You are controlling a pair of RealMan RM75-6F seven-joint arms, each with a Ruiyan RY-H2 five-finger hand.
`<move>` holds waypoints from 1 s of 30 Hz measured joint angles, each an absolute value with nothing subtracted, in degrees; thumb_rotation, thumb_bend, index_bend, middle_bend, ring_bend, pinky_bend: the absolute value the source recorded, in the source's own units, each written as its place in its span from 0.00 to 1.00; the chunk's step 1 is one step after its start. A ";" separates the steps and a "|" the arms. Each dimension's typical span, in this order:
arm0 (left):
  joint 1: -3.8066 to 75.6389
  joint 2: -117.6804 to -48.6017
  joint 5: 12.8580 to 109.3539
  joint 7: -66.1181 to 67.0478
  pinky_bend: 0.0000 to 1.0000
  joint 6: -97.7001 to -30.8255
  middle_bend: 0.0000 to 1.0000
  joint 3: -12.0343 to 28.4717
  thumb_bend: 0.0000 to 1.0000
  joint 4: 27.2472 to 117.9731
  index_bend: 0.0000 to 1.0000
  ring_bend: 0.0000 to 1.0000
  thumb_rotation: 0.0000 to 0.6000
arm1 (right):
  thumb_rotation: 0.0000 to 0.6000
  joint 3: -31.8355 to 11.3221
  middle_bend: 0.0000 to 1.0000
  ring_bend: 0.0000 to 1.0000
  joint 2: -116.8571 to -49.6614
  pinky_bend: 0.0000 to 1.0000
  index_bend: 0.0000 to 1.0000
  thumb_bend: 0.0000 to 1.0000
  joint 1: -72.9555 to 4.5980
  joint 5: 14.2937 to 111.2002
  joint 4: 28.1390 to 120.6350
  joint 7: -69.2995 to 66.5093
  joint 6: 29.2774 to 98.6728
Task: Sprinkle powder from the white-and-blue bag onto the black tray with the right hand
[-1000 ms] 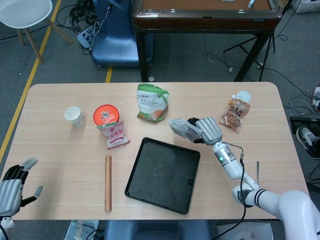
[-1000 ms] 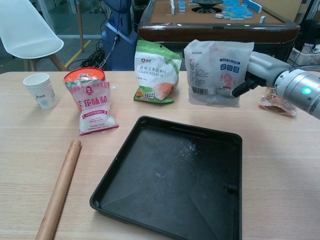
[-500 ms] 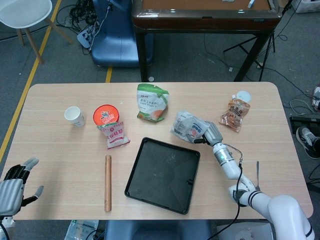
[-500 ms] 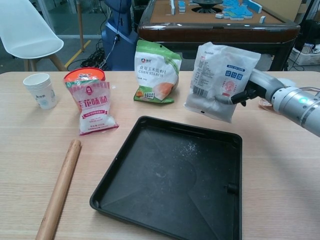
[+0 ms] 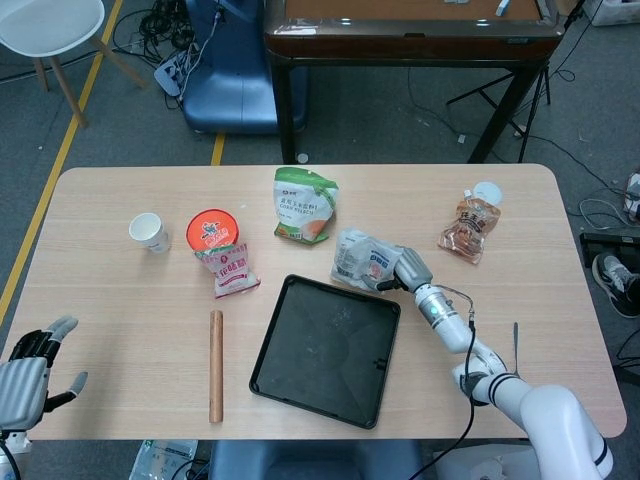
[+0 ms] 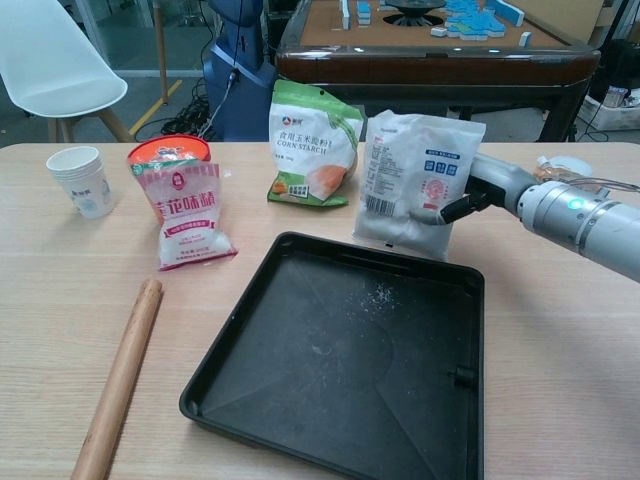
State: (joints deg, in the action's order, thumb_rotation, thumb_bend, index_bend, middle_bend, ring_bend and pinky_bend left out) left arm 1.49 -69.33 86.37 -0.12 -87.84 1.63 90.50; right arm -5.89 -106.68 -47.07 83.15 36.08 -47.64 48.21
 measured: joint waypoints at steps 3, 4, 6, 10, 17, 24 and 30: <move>1.63 -69.46 86.37 -0.12 0.11 -87.60 0.14 1.63 0.27 90.45 0.16 0.19 1.00 | 1.00 -5.14 0.37 0.21 -106.36 0.24 0.49 0.63 -47.43 84.33 36.11 -48.92 47.97; 1.67 -69.47 86.37 -0.11 0.11 -87.55 0.14 1.62 0.27 90.45 0.16 0.19 1.00 | 1.00 -5.01 0.36 0.20 -106.30 0.23 0.47 0.60 -47.50 84.55 36.07 -49.21 47.97; 1.71 -69.47 86.41 -0.09 0.11 -87.57 0.14 1.65 0.27 90.40 0.16 0.19 1.00 | 1.00 -4.78 0.33 0.18 -106.12 0.20 0.42 0.55 -47.60 84.93 36.05 -49.88 48.02; 1.74 -69.37 86.29 -0.04 0.11 -87.53 0.14 1.69 0.27 90.44 0.16 0.19 1.00 | 1.00 -4.38 0.31 0.16 -105.77 0.18 0.39 0.48 -47.56 85.61 36.20 -50.72 48.54; 1.80 -69.53 86.48 0.07 0.11 -87.47 0.14 1.54 0.27 90.42 0.16 0.19 1.00 | 1.00 -3.30 0.27 0.11 -105.17 0.12 0.34 0.46 -47.28 86.48 36.84 -51.42 48.19; 1.61 -69.31 86.29 0.01 0.11 -87.75 0.14 1.59 0.27 90.46 0.16 0.19 1.00 | 1.00 -2.51 0.23 0.07 -103.61 0.08 0.28 0.38 -46.37 87.12 38.68 -51.36 49.19; 1.84 -69.46 86.58 -0.01 0.11 -87.50 0.14 1.52 0.27 90.41 0.16 0.19 1.00 | 1.00 -1.96 0.22 0.06 -101.29 0.08 0.26 0.36 -45.03 87.40 42.50 -51.24 50.56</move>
